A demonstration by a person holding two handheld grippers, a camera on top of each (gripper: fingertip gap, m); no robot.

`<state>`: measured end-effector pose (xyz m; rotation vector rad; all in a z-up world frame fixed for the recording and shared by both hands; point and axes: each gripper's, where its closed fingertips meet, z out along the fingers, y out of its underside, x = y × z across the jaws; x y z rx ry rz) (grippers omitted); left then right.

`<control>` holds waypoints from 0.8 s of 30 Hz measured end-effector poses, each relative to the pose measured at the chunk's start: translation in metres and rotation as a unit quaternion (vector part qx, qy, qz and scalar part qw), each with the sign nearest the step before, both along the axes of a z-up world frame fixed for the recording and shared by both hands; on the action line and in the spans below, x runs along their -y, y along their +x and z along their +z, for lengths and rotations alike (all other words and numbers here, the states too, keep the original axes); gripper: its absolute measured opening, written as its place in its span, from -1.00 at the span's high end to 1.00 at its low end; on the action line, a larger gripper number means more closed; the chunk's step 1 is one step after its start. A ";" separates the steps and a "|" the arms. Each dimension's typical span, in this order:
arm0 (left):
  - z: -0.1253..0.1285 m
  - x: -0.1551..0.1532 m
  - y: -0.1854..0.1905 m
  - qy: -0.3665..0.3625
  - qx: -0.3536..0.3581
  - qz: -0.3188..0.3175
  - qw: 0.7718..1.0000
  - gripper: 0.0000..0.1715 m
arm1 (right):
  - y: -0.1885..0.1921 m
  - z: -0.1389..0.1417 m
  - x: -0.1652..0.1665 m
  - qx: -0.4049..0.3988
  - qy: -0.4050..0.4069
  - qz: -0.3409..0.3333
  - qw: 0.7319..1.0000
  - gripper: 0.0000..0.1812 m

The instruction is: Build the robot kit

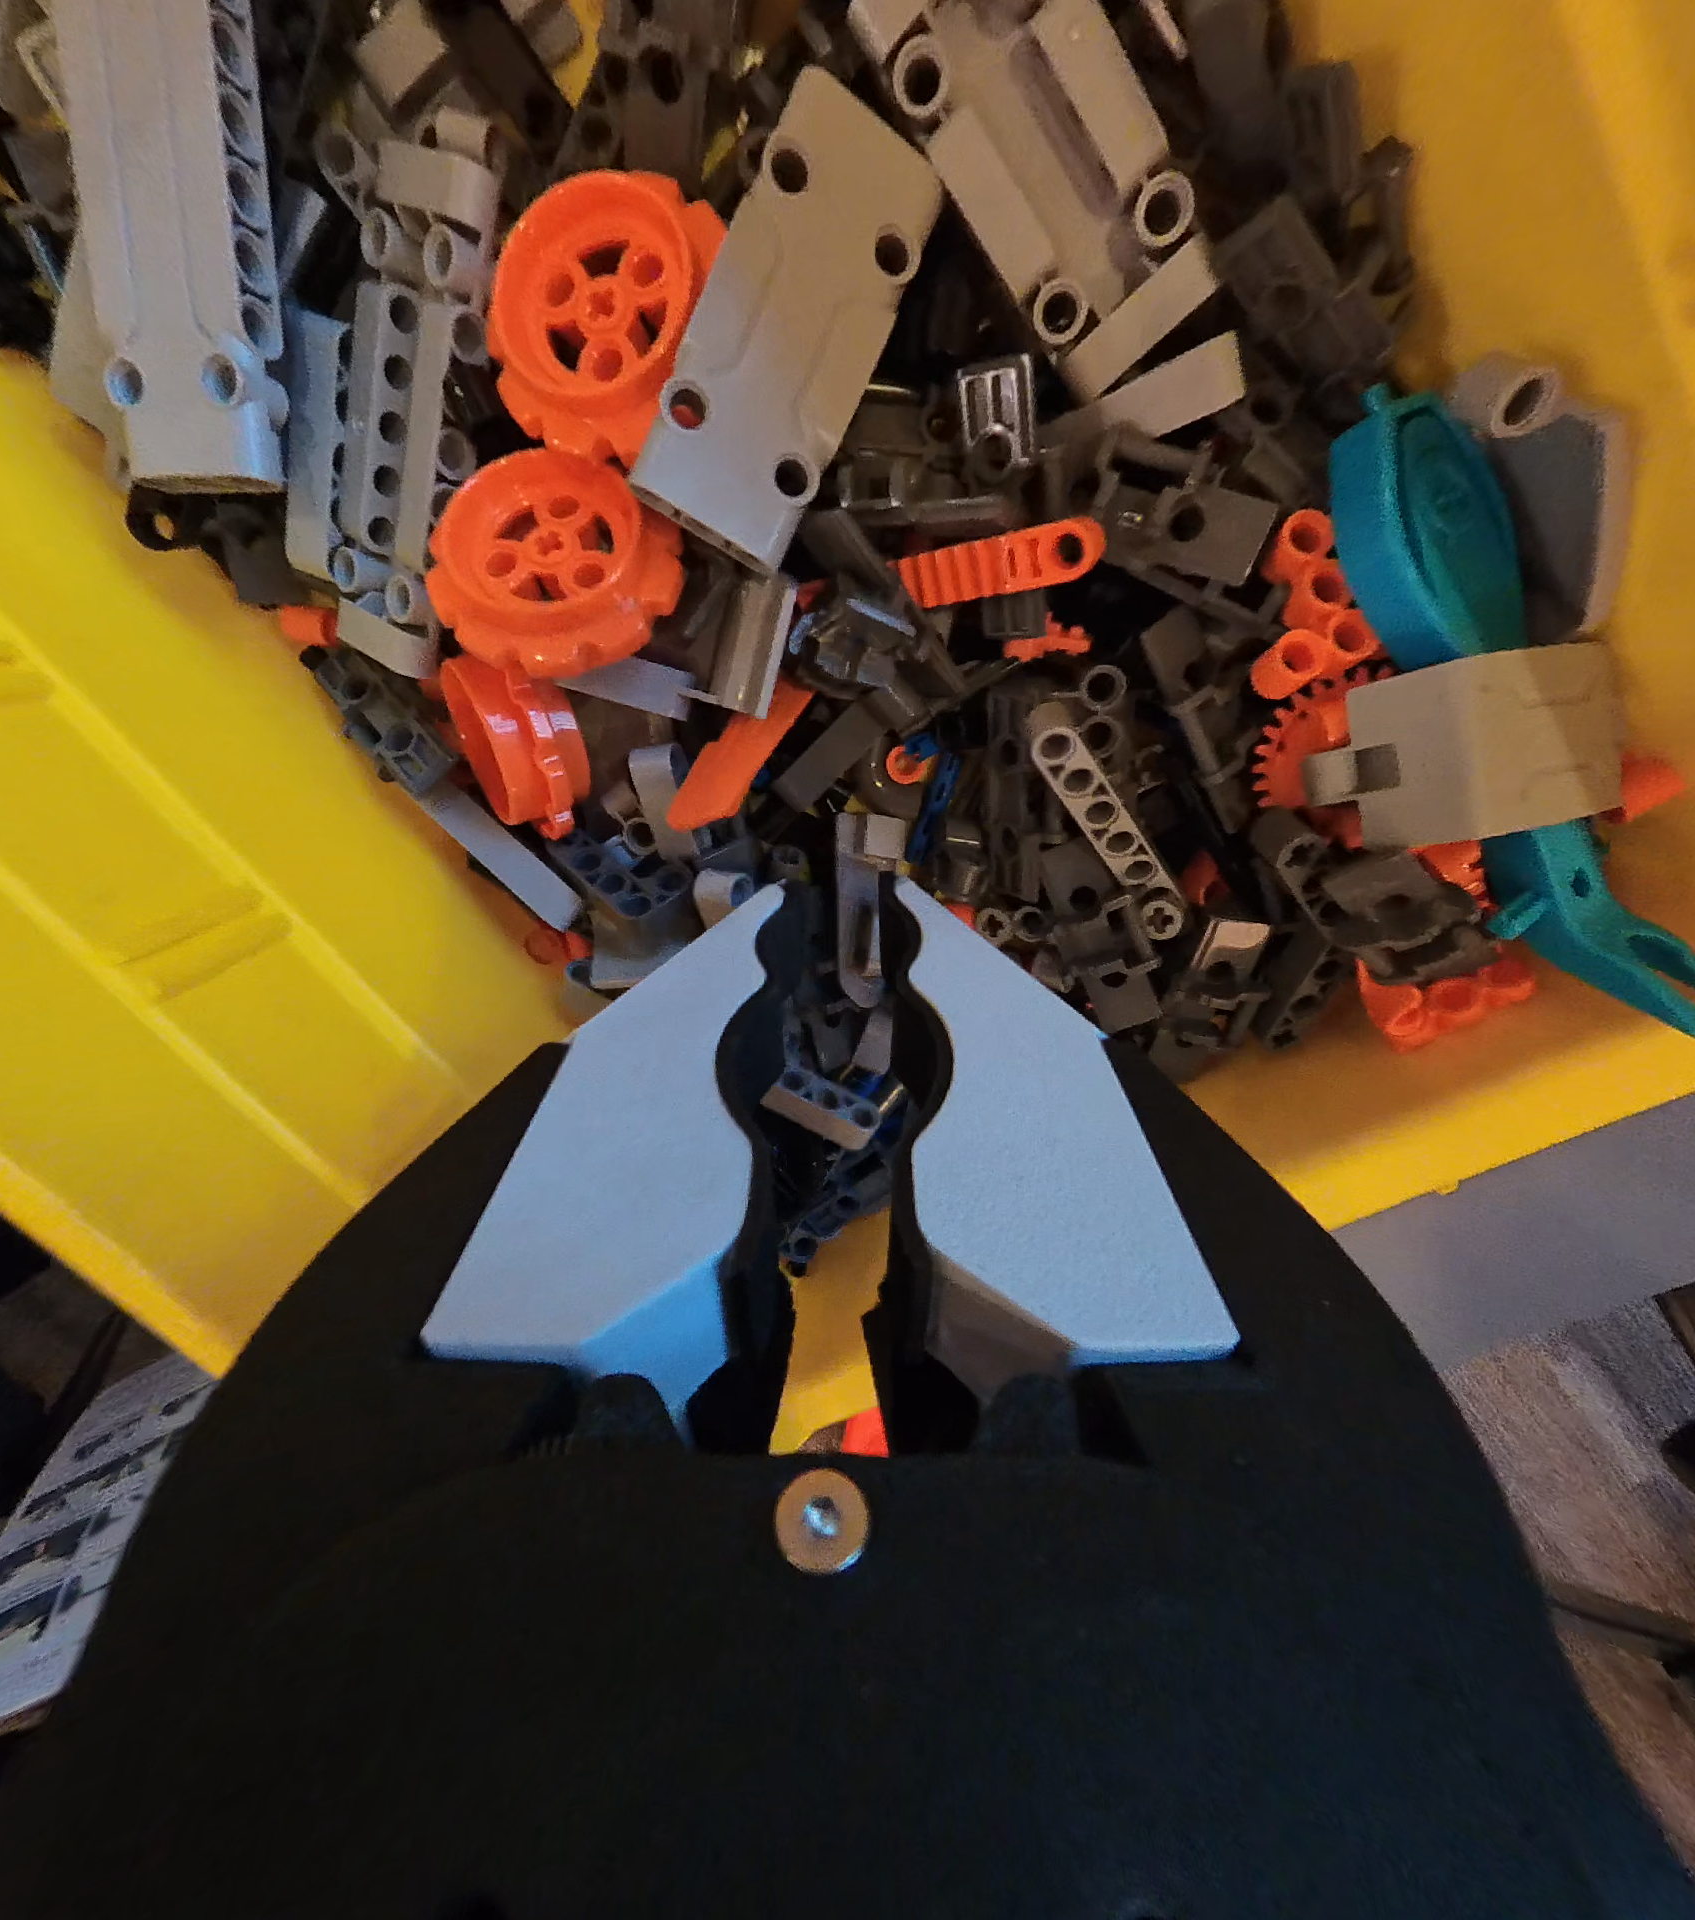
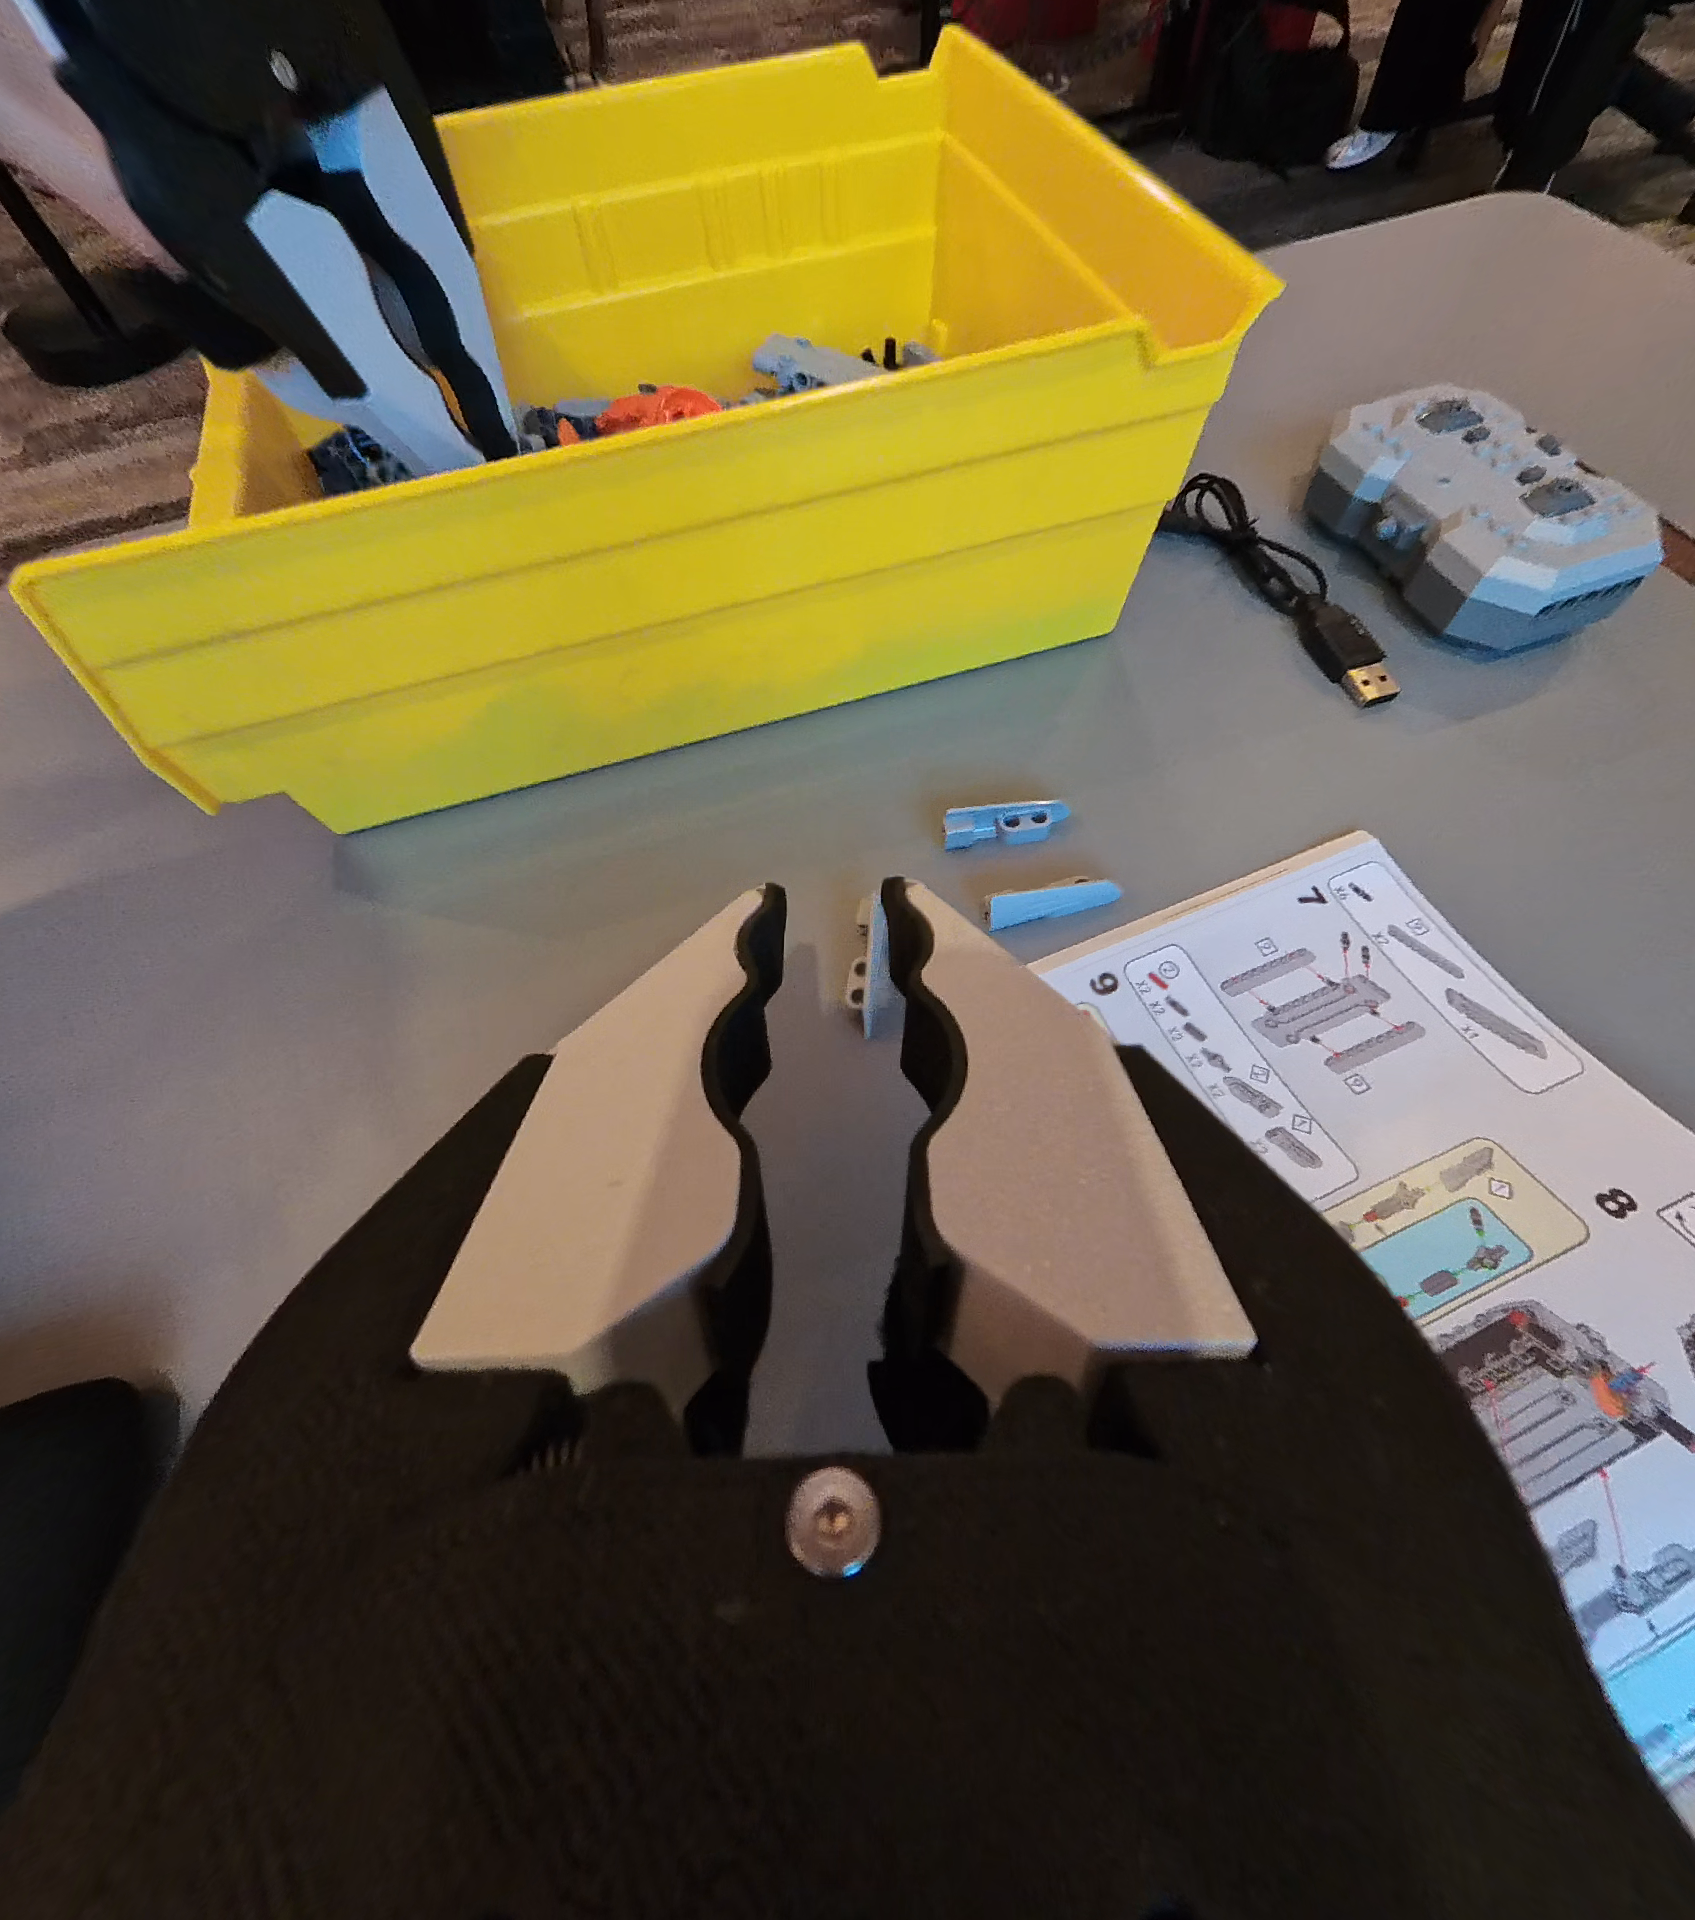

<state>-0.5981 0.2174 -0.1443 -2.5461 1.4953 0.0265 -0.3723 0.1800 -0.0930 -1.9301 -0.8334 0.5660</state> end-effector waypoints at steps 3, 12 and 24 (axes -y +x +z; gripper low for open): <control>-0.007 0.001 0.001 -0.014 -0.004 -0.003 1.000 0.88 | 0.003 0.004 -0.001 -0.004 0.003 -0.003 1.000 0.79; -0.002 -0.001 0.000 0.018 -0.013 -0.008 1.000 1.00 | 0.002 0.007 0.000 -0.018 -0.003 -0.004 1.000 0.79; 0.121 0.046 0.116 0.090 0.235 0.022 0.968 1.00 | 0.014 -0.017 -0.014 0.008 -0.019 -0.070 0.997 0.80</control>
